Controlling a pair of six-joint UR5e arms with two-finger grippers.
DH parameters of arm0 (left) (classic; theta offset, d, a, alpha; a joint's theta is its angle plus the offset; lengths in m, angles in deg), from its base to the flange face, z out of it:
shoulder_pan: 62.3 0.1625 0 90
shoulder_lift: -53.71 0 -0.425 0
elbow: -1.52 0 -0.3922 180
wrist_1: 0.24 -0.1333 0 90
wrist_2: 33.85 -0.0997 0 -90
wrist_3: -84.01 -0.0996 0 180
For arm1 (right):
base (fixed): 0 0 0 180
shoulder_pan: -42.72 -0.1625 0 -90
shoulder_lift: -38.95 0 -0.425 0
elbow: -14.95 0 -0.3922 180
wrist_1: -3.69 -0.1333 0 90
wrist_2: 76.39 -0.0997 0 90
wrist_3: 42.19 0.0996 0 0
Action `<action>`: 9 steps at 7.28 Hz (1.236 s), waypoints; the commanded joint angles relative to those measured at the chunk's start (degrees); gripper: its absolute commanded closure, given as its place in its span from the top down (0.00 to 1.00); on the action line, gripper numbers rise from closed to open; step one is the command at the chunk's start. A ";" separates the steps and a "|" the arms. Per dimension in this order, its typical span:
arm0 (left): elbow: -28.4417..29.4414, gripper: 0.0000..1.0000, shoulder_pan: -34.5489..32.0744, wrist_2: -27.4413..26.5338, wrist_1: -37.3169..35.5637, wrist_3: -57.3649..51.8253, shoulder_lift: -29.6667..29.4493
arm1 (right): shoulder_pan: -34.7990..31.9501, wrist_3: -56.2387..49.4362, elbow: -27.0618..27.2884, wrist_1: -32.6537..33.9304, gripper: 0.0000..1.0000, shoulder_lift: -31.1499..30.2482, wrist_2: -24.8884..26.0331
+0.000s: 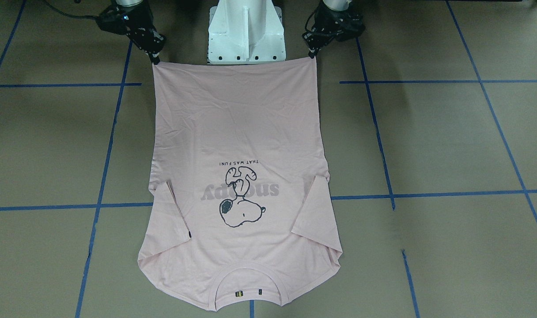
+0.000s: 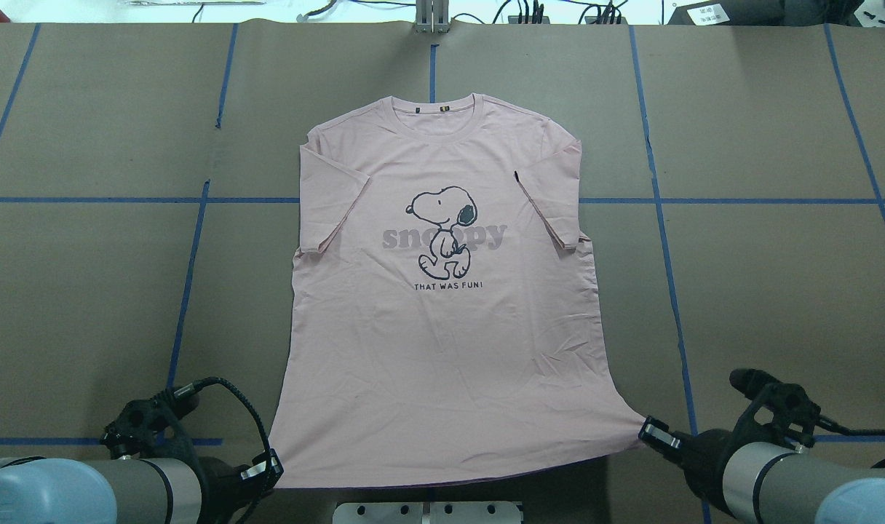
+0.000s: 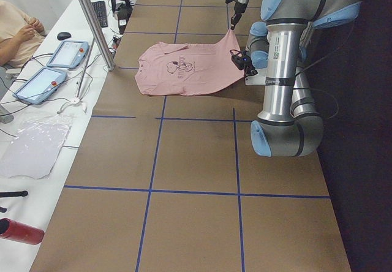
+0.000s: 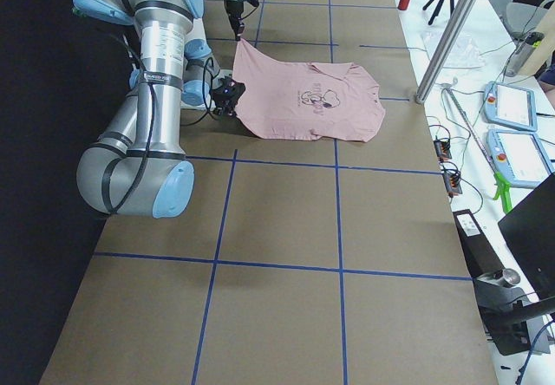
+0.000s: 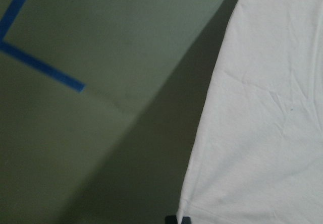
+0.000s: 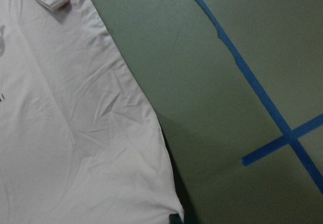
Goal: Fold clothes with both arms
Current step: 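Lift the hem with both grippers and fold it over toward the collar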
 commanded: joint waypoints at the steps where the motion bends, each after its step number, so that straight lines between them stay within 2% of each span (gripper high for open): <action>1: 5.96 0.00 -7.73 -3.04 -0.77 -10.74 -7.45 | -13.81 -12.58 -9.73 0.34 0.00 14.61 -3.66; 2: 13.23 0.00 -14.40 -3.07 -0.42 -16.29 -13.00 | -22.08 -15.97 -19.22 0.43 0.00 22.90 -10.04; 3: 18.79 0.00 -20.21 -3.07 1.93 -21.22 -15.58 | -29.04 -21.66 -27.84 0.43 0.00 30.03 -15.24; 5: 33.35 0.00 -29.55 -2.99 16.03 -25.31 -18.31 | -37.77 -33.61 -42.01 0.25 0.00 38.84 -16.69; 6: 39.09 0.00 -31.85 -2.90 17.58 -25.66 -21.98 | -40.07 -34.98 -47.65 0.17 0.00 43.50 -18.09; 7: 42.19 0.00 -33.79 -2.99 17.60 -28.01 -24.63 | -41.66 -35.43 -50.83 0.08 0.00 45.64 -18.28; 9: 44.85 0.00 -36.87 -2.99 17.51 -30.58 -27.72 | -44.04 -37.98 -55.86 0.08 0.00 49.86 -18.72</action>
